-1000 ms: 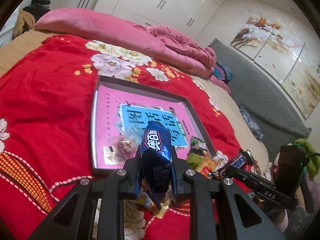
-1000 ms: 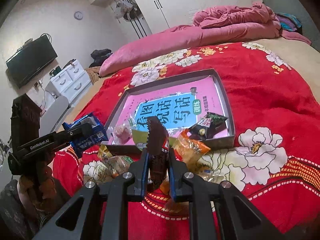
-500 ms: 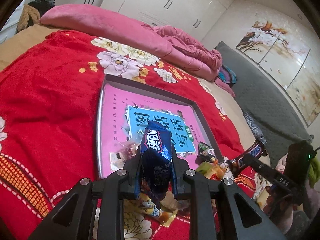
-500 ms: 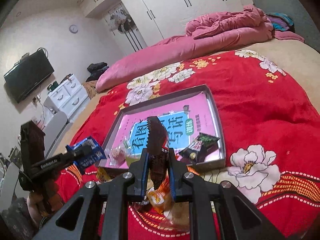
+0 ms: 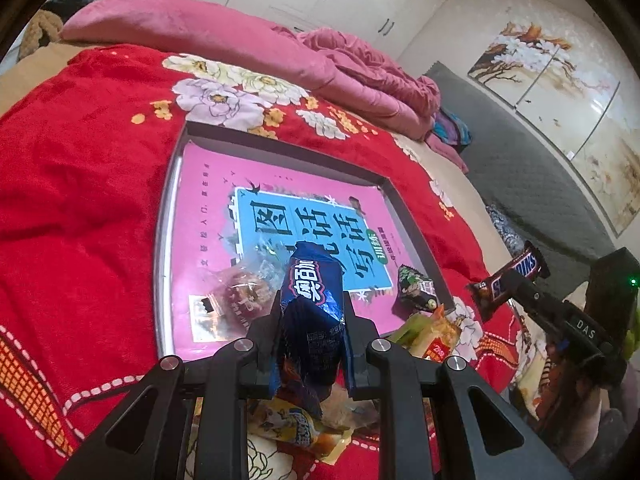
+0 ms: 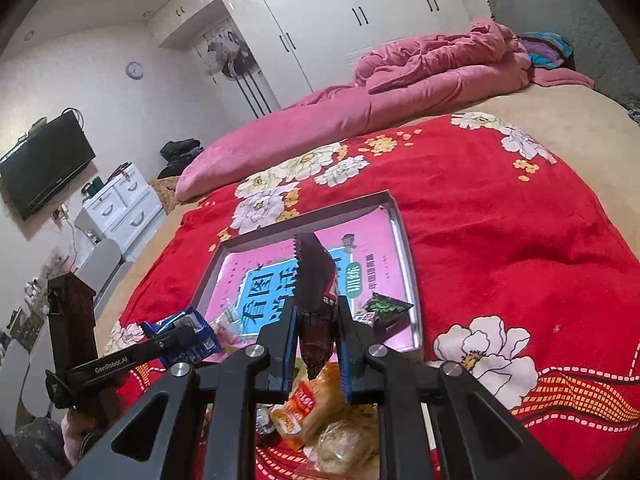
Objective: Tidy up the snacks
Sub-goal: 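Hold the Oreo pack and brown snack over the tray with both tools, then lower the dark brown chocolate bar into the tray and open the right tool, then open the left tool to drop the blue Oreo pack into the tray, then move both open tools back toward the snack pile beside the tray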
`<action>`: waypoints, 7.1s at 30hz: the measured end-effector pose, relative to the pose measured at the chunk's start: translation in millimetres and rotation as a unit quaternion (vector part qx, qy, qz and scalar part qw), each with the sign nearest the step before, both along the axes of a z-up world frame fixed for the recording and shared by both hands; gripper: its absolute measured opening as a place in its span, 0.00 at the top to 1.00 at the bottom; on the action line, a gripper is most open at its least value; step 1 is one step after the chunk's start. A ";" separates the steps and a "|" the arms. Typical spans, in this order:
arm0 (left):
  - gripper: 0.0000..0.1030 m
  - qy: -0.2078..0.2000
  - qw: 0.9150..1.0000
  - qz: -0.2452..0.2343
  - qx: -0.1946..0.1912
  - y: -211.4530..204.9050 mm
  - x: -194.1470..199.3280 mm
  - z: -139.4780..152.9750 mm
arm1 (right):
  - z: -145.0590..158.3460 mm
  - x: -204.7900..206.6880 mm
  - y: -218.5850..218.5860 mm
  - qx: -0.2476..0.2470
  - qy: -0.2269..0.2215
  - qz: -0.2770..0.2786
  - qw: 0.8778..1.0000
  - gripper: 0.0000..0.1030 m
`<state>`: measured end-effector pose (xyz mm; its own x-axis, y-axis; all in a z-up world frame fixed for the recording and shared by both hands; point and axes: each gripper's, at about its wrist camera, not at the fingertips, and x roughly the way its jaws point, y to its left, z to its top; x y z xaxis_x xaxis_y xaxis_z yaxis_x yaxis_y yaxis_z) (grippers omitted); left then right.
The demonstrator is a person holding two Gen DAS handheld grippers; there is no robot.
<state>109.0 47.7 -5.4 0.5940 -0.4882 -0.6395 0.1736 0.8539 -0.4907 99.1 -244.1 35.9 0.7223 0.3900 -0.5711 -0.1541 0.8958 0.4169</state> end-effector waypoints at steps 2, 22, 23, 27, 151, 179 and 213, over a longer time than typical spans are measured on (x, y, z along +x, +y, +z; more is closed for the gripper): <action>0.78 0.004 1.000 -0.001 0.002 -1.6 2.3 -3.1 | -1.7 2.2 -3.0 -0.005 0.001 -0.007 1.000 0.83; 0.78 0.018 1.000 -0.010 0.014 -11.1 19.3 -16.9 | -25.5 27.8 -18.0 -0.022 0.024 -0.051 0.998 0.83; 0.78 0.018 1.000 -0.010 0.014 -11.3 19.9 -17.1 | -26.6 29.0 -16.9 -0.025 0.025 -0.052 0.998 0.83; 0.78 0.018 1.000 -0.008 0.014 -10.4 22.0 -17.8 | -30.4 34.4 -13.4 -0.037 0.029 -0.057 0.997 0.83; 0.44 0.016 0.999 -0.035 -0.005 -3.5 2.4 2.6 | -56.0 30.0 -9.1 0.004 0.100 -0.042 0.994 0.78; 0.23 -0.013 0.999 -0.030 0.026 -12.3 1.9 9.0 | -42.0 22.7 -9.1 0.005 0.071 -0.045 0.996 0.52; 0.21 -0.050 0.998 -0.007 0.041 -6.9 -32.6 34.9 | -27.7 -2.4 4.2 -0.007 0.050 -0.020 0.999 0.40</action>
<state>76.4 40.8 29.6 0.6504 -0.4452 -0.6154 0.2305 0.8877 -0.3986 96.7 -239.9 8.3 0.6753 0.3535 -0.6473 -0.0765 0.9065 0.4153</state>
